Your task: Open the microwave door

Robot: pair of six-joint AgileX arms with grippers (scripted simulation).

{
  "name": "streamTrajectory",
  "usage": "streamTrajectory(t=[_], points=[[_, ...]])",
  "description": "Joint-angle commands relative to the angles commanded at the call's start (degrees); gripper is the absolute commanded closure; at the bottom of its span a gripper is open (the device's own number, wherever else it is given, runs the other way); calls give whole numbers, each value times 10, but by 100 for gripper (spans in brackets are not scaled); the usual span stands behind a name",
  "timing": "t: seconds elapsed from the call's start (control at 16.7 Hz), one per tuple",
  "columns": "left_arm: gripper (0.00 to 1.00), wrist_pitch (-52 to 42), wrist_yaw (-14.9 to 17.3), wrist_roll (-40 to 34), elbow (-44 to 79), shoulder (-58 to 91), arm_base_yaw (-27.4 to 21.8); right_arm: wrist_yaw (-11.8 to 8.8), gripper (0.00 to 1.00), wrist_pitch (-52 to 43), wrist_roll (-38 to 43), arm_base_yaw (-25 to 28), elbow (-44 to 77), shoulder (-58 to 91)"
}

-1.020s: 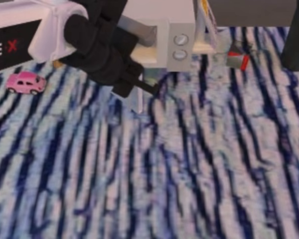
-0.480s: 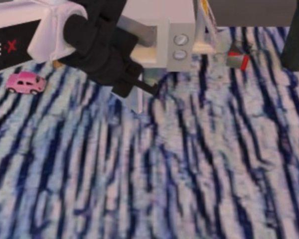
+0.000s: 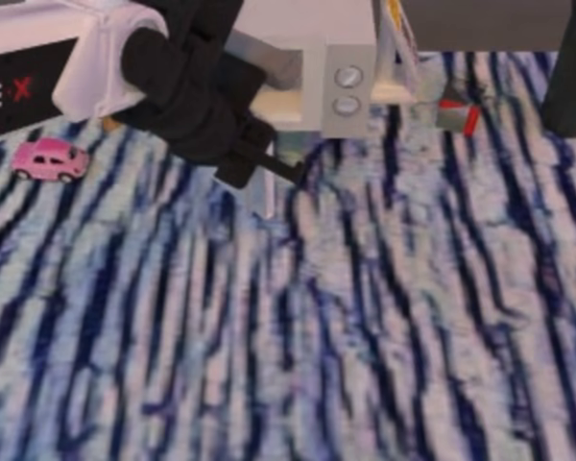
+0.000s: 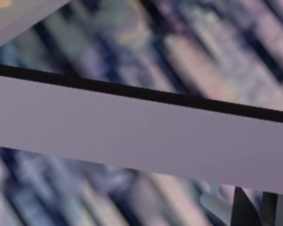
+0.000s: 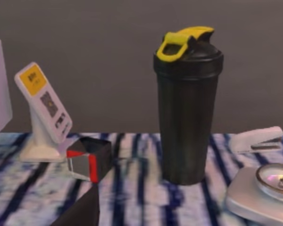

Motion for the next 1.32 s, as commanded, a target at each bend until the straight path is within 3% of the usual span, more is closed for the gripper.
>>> streamTrajectory(t=[0.48,1.02,1.32], points=[[100,0,4,0,-3,1,-2,0,0,0,0,0,0,0],[100,-5,52,93,-40,-32,33,0,0,0,0,0,0,0],[100,-4,53,94,-40,-33,34,0,0,0,0,0,0,0]])
